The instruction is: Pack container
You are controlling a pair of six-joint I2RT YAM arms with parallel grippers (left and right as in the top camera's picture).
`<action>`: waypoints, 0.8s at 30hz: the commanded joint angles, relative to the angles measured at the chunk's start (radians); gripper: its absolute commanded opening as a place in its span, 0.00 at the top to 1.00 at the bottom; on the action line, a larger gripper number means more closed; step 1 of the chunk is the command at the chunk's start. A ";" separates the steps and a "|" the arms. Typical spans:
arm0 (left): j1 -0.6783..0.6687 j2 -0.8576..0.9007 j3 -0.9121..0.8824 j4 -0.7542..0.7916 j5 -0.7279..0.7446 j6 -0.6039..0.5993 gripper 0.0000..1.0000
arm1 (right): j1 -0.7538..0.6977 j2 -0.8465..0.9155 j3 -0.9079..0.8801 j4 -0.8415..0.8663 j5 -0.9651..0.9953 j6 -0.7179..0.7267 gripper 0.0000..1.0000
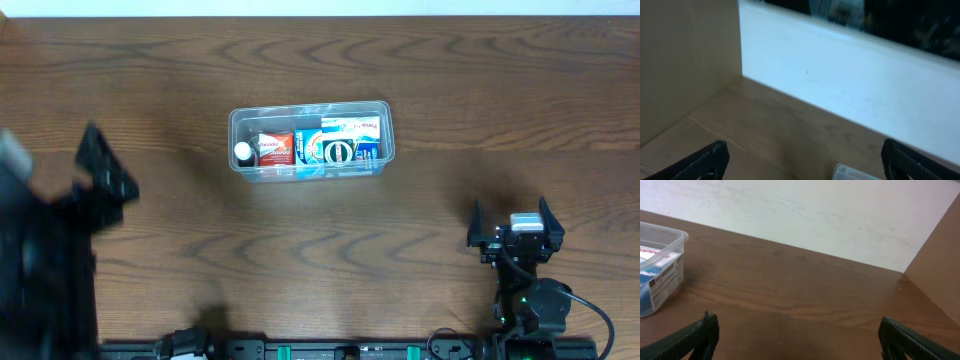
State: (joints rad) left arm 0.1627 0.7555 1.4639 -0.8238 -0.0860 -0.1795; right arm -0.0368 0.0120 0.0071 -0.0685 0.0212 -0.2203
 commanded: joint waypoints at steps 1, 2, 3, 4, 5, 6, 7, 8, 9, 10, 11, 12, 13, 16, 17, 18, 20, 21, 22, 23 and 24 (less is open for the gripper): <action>0.004 -0.112 -0.089 -0.026 -0.012 0.007 0.02 | 0.012 -0.007 -0.002 -0.004 -0.003 -0.013 0.01; 0.004 -0.154 -0.117 -0.029 -0.012 0.007 0.02 | 0.012 -0.007 -0.002 -0.004 -0.003 -0.013 0.01; 0.004 -0.202 -0.150 -0.028 -0.012 0.007 0.02 | 0.012 -0.007 -0.002 -0.004 -0.003 -0.013 0.01; 0.004 -0.243 -0.178 -0.027 -0.012 0.007 0.02 | 0.012 -0.007 -0.002 -0.004 -0.003 -0.013 0.01; 0.004 -0.282 -0.208 -0.027 -0.012 0.007 0.02 | 0.012 -0.007 -0.002 -0.004 -0.003 -0.013 0.01; 0.005 -0.321 -0.238 -0.027 -0.012 0.007 0.02 | 0.012 -0.007 -0.002 -0.004 -0.003 -0.013 0.01; 0.004 -0.363 -0.273 -0.023 -0.012 0.007 0.02 | 0.012 -0.007 -0.002 -0.004 -0.003 -0.013 0.01; 0.004 -0.397 -0.304 -0.018 -0.012 0.007 0.02 | 0.012 -0.007 -0.002 -0.004 -0.003 -0.013 0.01; 0.004 -0.435 -0.341 -0.005 -0.012 0.007 0.02 | 0.012 -0.007 -0.002 -0.004 -0.003 -0.013 0.01; 0.004 -0.467 -0.374 0.006 -0.012 0.007 0.02 | 0.012 -0.007 -0.002 -0.004 -0.003 -0.013 0.01; 0.004 -0.500 -0.414 0.022 -0.012 0.007 0.02 | 0.012 -0.007 -0.002 -0.004 -0.003 -0.013 0.01; 0.004 -0.528 -0.447 0.035 -0.012 0.007 0.02 | 0.012 -0.007 -0.002 -0.004 -0.003 -0.013 0.01; 0.004 -0.554 -0.483 0.049 -0.012 0.007 0.02 | 0.012 -0.007 -0.002 -0.004 -0.003 -0.013 0.01; 0.004 -0.632 -0.602 0.097 -0.012 0.007 0.02 | 0.012 -0.007 -0.002 -0.004 -0.003 -0.013 0.01; 0.004 -0.653 -0.638 0.117 -0.012 0.007 0.02 | 0.012 -0.007 -0.002 -0.004 -0.003 -0.013 0.01; 0.004 -0.676 -0.679 0.144 -0.012 0.007 0.02 | 0.012 -0.007 -0.002 -0.004 -0.003 -0.013 0.01; 0.004 -0.713 -0.750 0.204 -0.012 0.007 0.02 | 0.012 -0.007 -0.002 -0.004 -0.003 -0.013 0.01; 0.004 -0.728 -0.785 0.238 -0.012 0.007 0.02 | 0.012 -0.007 -0.002 -0.004 -0.003 -0.013 0.01; 0.004 -0.742 -0.826 0.280 -0.012 0.007 0.02 | 0.012 -0.007 -0.002 -0.004 -0.003 -0.013 0.01; 0.004 -0.750 -0.863 0.321 -0.012 0.007 0.02 | 0.012 -0.007 -0.002 -0.004 -0.003 -0.013 0.01; 0.004 -0.753 -0.899 0.366 -0.012 0.006 0.02 | 0.012 -0.007 -0.002 -0.004 -0.003 -0.013 0.01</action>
State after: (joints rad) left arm 0.1627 0.0246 0.6323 -0.5159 -0.0860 -0.1799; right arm -0.0368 0.0120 0.0071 -0.0685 0.0212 -0.2203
